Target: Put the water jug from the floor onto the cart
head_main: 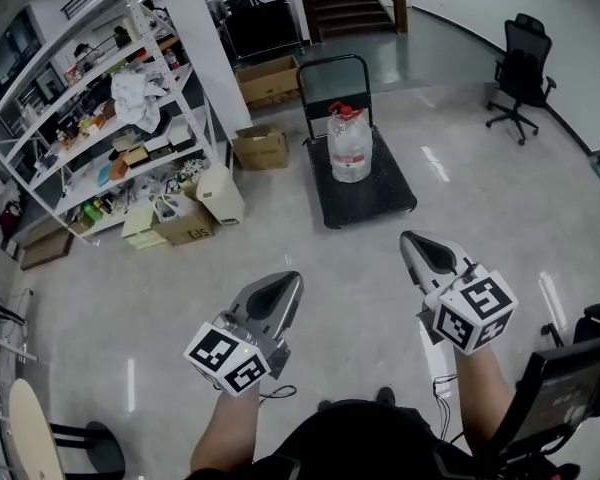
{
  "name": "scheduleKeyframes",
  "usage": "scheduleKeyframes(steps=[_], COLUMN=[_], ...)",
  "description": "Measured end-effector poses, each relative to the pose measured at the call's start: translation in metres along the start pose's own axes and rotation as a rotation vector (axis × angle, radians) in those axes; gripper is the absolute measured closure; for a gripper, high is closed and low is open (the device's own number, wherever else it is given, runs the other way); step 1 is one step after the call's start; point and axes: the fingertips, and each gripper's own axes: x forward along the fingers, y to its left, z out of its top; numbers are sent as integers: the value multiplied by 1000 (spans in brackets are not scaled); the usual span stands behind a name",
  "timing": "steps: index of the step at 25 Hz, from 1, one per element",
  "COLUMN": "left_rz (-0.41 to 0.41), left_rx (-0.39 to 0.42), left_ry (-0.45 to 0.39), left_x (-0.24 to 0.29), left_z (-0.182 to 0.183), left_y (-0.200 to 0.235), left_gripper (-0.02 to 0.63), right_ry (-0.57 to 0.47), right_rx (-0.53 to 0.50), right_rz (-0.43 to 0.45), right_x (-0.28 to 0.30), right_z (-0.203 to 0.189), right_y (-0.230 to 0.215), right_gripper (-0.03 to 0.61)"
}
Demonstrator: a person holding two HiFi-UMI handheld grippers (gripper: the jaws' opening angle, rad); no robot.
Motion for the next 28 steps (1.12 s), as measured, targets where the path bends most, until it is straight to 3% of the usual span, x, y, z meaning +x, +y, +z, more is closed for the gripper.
scheduleKeyframes(steps=[10, 18, 28], left_rz=[6, 22, 35], left_rx=[29, -6, 13], left_ry=[-15, -23, -34], left_x=[-16, -26, -32], left_z=[9, 10, 10], left_y=[5, 12, 6], left_gripper=[620, 618, 618], right_ry=[-11, -14, -19], right_rx=[-22, -12, -29], right_rz=[-19, -18, -15], right_x=[3, 5, -7], right_z=[11, 16, 13], right_y=[16, 19, 19], right_gripper=[578, 578, 578])
